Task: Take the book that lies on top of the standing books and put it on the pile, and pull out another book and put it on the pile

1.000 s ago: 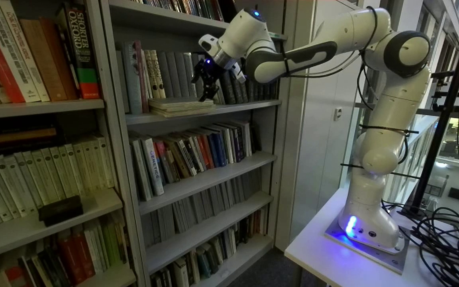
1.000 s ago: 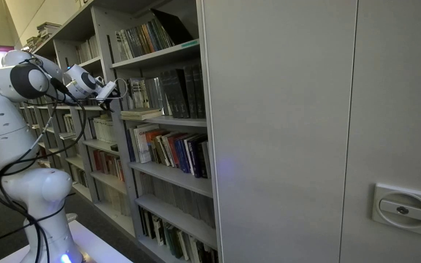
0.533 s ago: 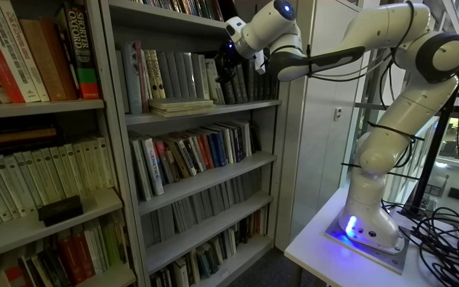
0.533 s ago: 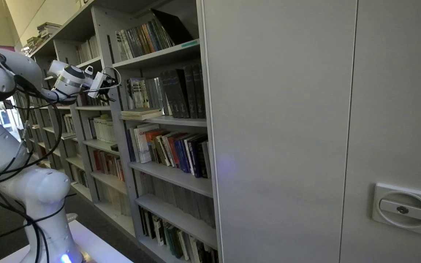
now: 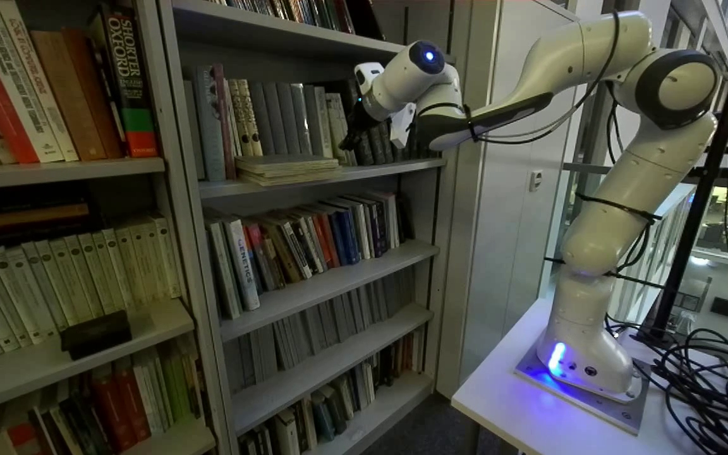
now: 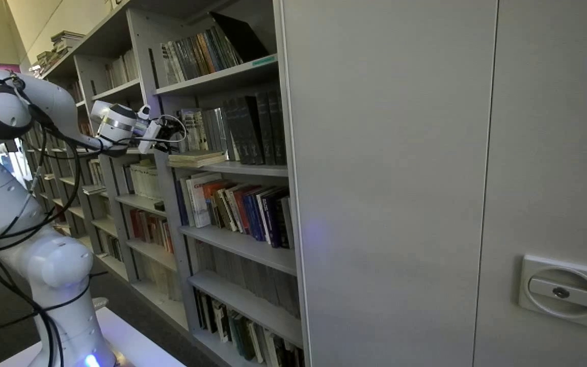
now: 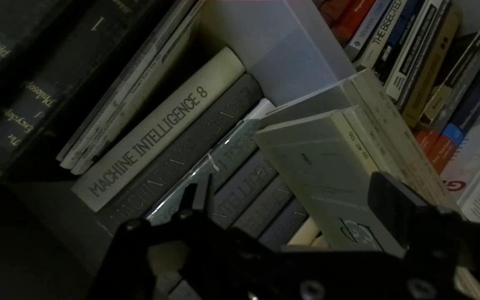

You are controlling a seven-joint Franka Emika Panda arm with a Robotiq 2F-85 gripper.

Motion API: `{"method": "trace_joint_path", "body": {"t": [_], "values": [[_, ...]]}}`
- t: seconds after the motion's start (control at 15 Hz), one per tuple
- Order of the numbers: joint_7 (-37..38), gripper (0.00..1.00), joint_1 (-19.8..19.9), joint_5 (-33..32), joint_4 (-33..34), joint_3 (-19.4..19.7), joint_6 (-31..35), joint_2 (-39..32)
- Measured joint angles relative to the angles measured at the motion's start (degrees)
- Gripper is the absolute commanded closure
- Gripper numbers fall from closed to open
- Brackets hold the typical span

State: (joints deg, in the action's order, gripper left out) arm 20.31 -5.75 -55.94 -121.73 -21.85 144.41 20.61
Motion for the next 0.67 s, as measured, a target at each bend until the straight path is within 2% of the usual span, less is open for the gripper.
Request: {"method": "trace_joint_path", "body": {"t": [0.4,0.67], "values": [[0.2,0.0,-0.2,0.0,0.7,0.1,-0.1,-0.4],[7.1,0.0,0.6,-1.7,1.9,0.1,-7.5,-1.0]]}}
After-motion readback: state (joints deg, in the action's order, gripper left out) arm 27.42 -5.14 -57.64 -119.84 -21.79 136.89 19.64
